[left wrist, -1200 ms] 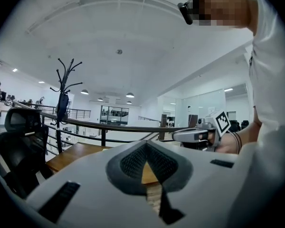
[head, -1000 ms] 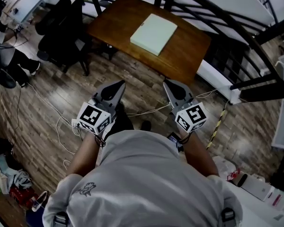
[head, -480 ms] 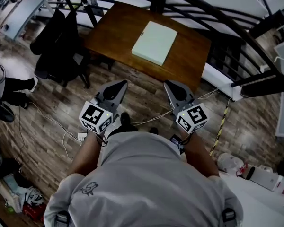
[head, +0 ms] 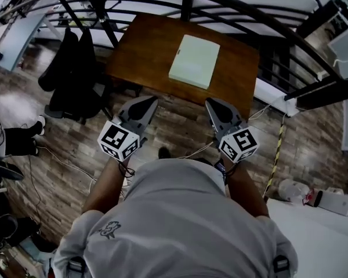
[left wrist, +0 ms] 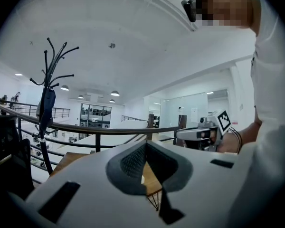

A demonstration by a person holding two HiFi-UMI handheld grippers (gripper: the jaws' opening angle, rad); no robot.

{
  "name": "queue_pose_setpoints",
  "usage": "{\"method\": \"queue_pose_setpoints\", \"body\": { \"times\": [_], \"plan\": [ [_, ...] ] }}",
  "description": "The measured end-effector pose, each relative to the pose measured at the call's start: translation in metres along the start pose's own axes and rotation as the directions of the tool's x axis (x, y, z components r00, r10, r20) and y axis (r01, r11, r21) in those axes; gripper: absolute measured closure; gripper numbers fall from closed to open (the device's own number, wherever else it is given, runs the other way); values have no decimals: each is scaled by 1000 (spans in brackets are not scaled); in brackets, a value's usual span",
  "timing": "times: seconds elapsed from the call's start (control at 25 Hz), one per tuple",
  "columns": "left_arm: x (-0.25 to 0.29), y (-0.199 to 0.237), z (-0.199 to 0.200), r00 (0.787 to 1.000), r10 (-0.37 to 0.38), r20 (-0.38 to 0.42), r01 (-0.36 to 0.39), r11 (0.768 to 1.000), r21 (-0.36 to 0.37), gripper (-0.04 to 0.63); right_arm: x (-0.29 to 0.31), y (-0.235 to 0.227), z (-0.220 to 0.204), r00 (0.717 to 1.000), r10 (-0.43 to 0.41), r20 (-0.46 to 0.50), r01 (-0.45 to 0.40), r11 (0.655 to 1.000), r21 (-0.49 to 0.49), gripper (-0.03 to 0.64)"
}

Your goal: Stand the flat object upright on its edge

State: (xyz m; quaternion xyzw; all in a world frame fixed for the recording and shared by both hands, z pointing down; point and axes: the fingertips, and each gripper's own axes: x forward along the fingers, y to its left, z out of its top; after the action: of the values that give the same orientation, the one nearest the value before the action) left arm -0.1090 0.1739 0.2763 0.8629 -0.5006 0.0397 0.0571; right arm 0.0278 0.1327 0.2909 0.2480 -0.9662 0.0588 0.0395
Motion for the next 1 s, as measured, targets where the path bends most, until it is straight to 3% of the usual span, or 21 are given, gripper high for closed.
{"method": "queue_pose_setpoints", "body": {
  "times": [0.16,0.52,0.84,1.0],
  "plan": [
    [-3,15,3,999,-35,7,35,999,-20,583,10,2,-3,999,-32,-3,32,999,11,583],
    [10,46,-7,999,-33,-7,33,999,-35,583,34,-11,-9,999,-40,-8,40,998,46,583],
    [48,79,-7,999,-22,-29,21,999,-31,583,71,-49,-7,999,-28,-14,29,998,57,583],
    [80,96,-11,999,-30,-33,28,998,-62,583,90,-81,-2,999,-39,-30,40,998,52,583]
  ]
}}
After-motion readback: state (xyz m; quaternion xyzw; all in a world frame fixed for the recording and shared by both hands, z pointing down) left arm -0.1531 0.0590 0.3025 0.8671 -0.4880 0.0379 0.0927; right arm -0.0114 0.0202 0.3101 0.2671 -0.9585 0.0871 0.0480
